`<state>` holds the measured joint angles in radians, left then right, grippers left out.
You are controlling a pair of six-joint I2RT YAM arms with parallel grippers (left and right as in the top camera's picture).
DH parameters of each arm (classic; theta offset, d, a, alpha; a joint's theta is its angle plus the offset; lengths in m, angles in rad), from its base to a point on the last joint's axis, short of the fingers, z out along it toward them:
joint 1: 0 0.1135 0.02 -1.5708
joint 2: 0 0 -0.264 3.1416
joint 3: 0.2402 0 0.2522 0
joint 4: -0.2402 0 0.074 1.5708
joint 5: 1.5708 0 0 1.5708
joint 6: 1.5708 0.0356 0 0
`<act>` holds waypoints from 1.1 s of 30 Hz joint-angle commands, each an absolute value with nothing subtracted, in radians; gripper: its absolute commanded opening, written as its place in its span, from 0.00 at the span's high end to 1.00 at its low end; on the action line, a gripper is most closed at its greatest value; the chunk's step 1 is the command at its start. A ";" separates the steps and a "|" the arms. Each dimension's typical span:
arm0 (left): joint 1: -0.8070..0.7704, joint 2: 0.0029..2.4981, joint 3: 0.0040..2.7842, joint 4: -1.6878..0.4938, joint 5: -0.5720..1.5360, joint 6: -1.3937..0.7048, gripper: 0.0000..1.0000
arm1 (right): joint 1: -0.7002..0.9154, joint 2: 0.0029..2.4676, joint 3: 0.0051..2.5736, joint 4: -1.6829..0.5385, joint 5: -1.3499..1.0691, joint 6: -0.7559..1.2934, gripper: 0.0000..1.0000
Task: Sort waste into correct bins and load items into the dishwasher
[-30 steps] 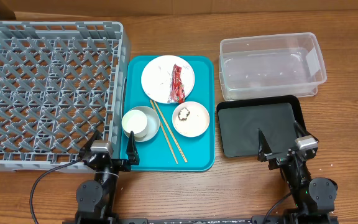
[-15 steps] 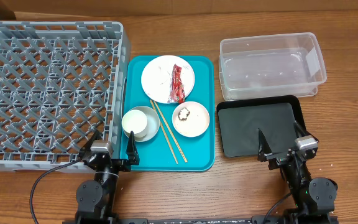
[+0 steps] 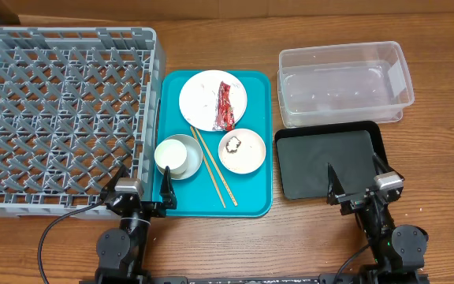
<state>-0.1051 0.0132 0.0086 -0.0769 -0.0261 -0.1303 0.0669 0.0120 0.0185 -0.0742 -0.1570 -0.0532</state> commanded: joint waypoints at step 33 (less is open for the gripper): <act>-0.111 0.347 0.420 -0.496 -0.003 -0.139 0.00 | 0.070 0.204 0.365 -0.415 -0.159 0.195 0.00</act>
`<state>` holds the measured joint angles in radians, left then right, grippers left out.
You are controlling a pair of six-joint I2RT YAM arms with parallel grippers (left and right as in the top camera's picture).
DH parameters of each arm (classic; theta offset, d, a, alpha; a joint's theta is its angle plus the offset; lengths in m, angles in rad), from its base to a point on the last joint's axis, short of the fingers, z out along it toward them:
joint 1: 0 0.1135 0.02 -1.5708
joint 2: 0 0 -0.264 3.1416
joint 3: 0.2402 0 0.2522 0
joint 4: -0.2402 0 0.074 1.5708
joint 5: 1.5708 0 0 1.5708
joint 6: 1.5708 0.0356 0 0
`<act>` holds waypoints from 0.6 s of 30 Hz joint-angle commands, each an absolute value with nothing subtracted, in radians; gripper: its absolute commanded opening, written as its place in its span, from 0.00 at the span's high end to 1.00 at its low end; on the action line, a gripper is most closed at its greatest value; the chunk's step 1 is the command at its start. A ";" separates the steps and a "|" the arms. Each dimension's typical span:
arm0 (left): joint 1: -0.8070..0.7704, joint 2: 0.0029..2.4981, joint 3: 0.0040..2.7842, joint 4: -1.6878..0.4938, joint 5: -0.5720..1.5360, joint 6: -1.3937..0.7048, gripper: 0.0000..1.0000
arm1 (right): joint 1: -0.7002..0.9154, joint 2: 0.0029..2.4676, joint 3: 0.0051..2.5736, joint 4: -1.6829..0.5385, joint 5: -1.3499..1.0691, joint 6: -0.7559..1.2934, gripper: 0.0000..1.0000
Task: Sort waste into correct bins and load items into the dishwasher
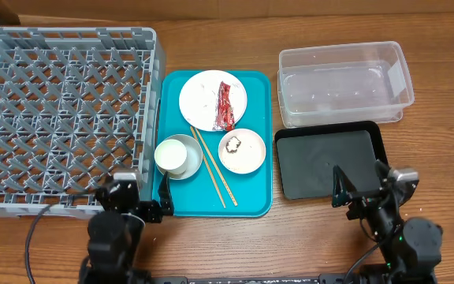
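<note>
A teal tray in the middle carries a white plate with a red wrapper on it. It also holds a white cup on a saucer, wooden chopsticks and a small bowl with a food scrap. My left gripper stands open at the tray's front left corner, beside the rack. Over the black tray's front edge, my right gripper is open too. Neither holds anything.
A grey dishwasher rack fills the left side. A clear plastic bin stands at the back right, with a black tray in front of it. Bare wooden table lies along the front edge.
The left arm has shifted slightly left and toward the front. The right arm has shifted slightly right. Both grippers remain open, and nothing on the tray has moved.
</note>
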<state>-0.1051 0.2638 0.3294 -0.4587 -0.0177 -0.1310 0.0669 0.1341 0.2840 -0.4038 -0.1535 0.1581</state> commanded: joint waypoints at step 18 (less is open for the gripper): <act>-0.111 0.759 0.869 -0.968 0.028 -0.138 0.00 | 0.070 0.881 0.957 -0.835 -0.185 0.186 0.00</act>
<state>-0.1051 0.7334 0.8196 -0.9451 0.0097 -0.1310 0.0669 0.8040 0.8608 -0.7929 -0.1764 0.1867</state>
